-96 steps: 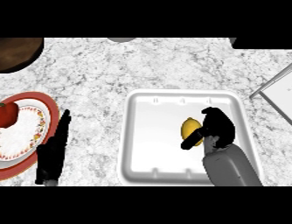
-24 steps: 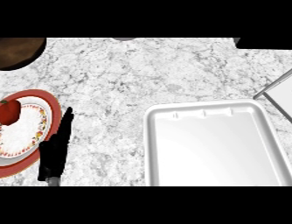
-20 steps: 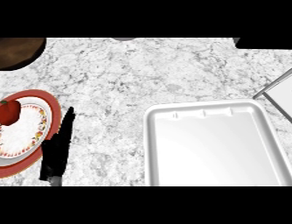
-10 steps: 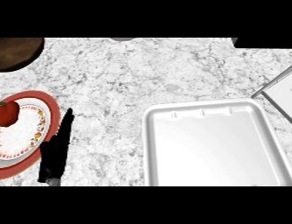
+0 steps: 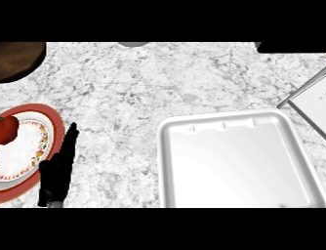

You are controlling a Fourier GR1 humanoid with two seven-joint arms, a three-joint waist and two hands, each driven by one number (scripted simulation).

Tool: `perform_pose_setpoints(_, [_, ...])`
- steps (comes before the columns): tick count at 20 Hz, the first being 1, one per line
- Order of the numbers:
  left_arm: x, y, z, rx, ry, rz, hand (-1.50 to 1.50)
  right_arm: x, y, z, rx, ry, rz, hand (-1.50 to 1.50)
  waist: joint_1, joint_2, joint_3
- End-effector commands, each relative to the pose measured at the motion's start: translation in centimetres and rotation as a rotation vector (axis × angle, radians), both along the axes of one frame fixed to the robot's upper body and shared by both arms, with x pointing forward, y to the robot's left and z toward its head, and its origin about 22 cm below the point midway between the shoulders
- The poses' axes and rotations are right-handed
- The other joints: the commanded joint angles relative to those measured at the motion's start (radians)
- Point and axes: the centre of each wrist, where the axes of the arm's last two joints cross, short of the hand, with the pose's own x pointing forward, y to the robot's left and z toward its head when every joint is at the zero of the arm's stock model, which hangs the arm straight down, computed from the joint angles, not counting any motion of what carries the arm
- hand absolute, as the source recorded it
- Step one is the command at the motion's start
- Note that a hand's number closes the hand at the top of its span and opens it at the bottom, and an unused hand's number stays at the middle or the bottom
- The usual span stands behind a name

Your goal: Pick the lemon from the tray and place it in the tiered basket

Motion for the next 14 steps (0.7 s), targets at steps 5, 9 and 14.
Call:
perform_pose_setpoints(5, [-1.7, 0.9, -1.3, -0.011, 0.069, 0.048, 0.0, -7.8, -5.6, 4.6, -0.073, -0.146, -0.341, -1.5, -0.033, 0.001, -0.005])
perform_pose_setpoints(9, [-1.1, -0.1, -1.3, -0.014, 0.069, 0.043, 0.0, -12.7, -6.3, 4.0, -0.017, -0.166, -0.423, -1.5, -0.047, -0.002, -0.005])
perform_pose_setpoints(14, [-1.3, 0.4, -1.7, -0.021, 0.073, 0.065, 0.0, -20.9, -8.3, 4.4, 0.016, -0.193, -0.423, -1.5, -0.065, -0.004, -0.005])
